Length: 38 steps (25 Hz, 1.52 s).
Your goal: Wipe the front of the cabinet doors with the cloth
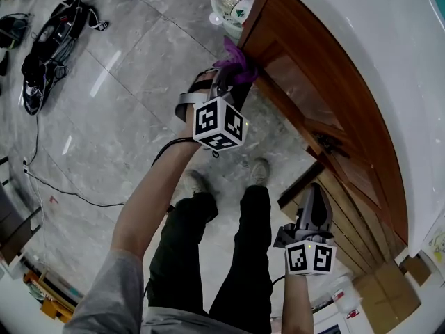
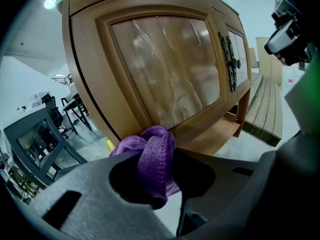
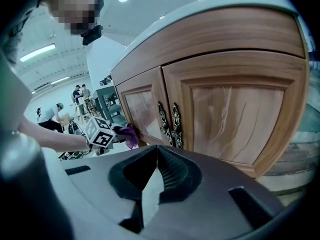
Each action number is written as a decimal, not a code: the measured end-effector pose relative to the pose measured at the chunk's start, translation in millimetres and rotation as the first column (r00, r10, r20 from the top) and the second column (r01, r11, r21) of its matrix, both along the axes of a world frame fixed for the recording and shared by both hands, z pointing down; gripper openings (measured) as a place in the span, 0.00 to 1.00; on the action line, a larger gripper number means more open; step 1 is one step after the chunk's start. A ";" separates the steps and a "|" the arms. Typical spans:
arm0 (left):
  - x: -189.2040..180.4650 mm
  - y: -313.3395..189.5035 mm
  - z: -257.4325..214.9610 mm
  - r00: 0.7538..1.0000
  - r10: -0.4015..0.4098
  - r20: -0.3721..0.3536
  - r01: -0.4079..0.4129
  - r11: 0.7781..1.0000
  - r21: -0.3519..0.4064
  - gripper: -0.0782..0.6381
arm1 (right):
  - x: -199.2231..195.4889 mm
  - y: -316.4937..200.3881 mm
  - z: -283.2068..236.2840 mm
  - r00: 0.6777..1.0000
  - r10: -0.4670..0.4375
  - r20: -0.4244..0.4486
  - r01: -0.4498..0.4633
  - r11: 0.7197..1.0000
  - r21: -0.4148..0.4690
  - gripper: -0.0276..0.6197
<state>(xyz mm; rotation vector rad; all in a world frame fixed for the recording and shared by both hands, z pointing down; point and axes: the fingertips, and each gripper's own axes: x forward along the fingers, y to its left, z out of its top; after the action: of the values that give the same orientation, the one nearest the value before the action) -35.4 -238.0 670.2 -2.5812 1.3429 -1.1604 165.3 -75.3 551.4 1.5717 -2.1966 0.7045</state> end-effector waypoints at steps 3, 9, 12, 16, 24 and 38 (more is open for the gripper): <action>-1.1 -5.4 4.2 1.000 0.016 0.016 -0.016 1.000 0.005 0.25 | 0.9 0.4 3.1 1.000 0.006 0.003 -0.006 1.000 0.001 0.06; 0.5 -9.0 8.3 0.998 0.046 0.046 -0.046 0.999 0.006 0.25 | 3.7 -2.1 6.1 1.000 0.019 0.011 -0.019 1.000 0.004 0.06; 0.5 -9.3 9.0 0.997 0.060 0.051 -0.061 0.998 0.007 0.25 | 3.3 -1.7 7.2 1.000 0.021 0.014 -0.021 1.000 0.002 0.06; 1.5 -9.3 8.7 0.996 0.064 0.063 -0.065 0.998 0.007 0.25 | 5.5 0.0 8.7 1.000 0.021 0.014 -0.021 1.000 -0.004 0.06; 11.3 -5.5 8.4 0.996 0.077 0.052 -0.077 0.997 -0.002 0.25 | 9.3 0.8 9.1 1.000 0.021 0.012 -0.021 1.000 -0.008 0.06; 45.2 6.0 5.3 0.993 0.115 0.032 -0.115 0.993 -0.008 0.25 | 26.3 8.2 8.4 0.999 0.041 0.013 -0.041 0.999 -0.012 0.06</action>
<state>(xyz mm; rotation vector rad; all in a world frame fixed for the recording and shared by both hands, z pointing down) 9.8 -232.0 675.5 -2.5937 1.1687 -1.1840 191.5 -67.1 559.8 1.6147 -2.1713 0.7413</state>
